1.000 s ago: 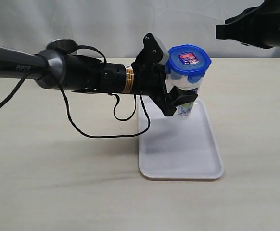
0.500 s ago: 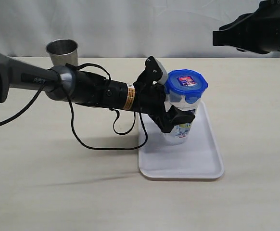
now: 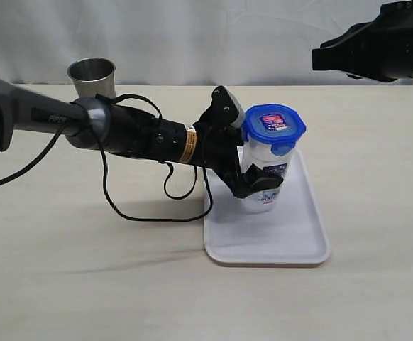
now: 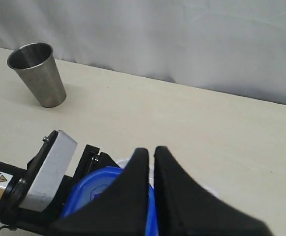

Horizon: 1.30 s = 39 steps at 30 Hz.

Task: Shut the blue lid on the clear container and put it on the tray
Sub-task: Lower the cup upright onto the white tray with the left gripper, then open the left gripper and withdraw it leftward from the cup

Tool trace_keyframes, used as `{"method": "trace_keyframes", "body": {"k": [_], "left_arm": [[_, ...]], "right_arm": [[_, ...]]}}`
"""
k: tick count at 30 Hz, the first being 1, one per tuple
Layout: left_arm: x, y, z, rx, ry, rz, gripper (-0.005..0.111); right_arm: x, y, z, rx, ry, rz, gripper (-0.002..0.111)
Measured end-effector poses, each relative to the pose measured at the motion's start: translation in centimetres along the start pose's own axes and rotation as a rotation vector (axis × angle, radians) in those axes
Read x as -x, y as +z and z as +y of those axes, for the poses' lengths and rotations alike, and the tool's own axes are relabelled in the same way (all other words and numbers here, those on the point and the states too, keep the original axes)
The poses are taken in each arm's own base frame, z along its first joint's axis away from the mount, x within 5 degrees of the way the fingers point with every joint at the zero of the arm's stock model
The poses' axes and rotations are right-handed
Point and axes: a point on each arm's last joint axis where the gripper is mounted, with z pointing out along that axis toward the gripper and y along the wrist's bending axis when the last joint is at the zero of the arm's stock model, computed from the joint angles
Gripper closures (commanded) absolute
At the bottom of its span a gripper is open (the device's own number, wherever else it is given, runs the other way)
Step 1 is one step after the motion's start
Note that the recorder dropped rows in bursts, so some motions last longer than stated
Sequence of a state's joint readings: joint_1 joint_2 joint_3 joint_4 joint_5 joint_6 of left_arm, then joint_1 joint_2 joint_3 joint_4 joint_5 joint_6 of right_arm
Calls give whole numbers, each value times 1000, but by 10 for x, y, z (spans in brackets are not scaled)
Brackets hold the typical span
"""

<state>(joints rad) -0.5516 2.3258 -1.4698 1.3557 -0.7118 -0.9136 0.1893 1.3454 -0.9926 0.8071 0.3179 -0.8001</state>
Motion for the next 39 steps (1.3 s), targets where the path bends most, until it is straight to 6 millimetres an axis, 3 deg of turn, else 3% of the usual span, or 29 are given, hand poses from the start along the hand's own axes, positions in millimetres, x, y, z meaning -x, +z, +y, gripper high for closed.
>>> {"method": "trace_keyframes", "body": {"k": [11, 20, 24, 34, 36, 39], "left_arm": [[-2, -5, 0, -49, 44, 24, 2], [19, -18, -4, -73, 84, 36, 2], [15, -19, -2, -62, 99, 88, 2], [-8, -63, 41, -27, -38, 133, 2], [-10, -68, 44, -26, -54, 128, 6], [-11, -78, 49, -21, -71, 121, 31]], "right_arm": [[0, 0, 0, 2, 0, 2, 104], [-1, 0, 1, 14, 0, 13, 104], [-2, 0, 2, 18, 0, 17, 104], [-2, 0, 2, 21, 0, 20, 104], [-2, 0, 2, 21, 0, 20, 104], [-2, 0, 2, 26, 0, 25, 104]]}}
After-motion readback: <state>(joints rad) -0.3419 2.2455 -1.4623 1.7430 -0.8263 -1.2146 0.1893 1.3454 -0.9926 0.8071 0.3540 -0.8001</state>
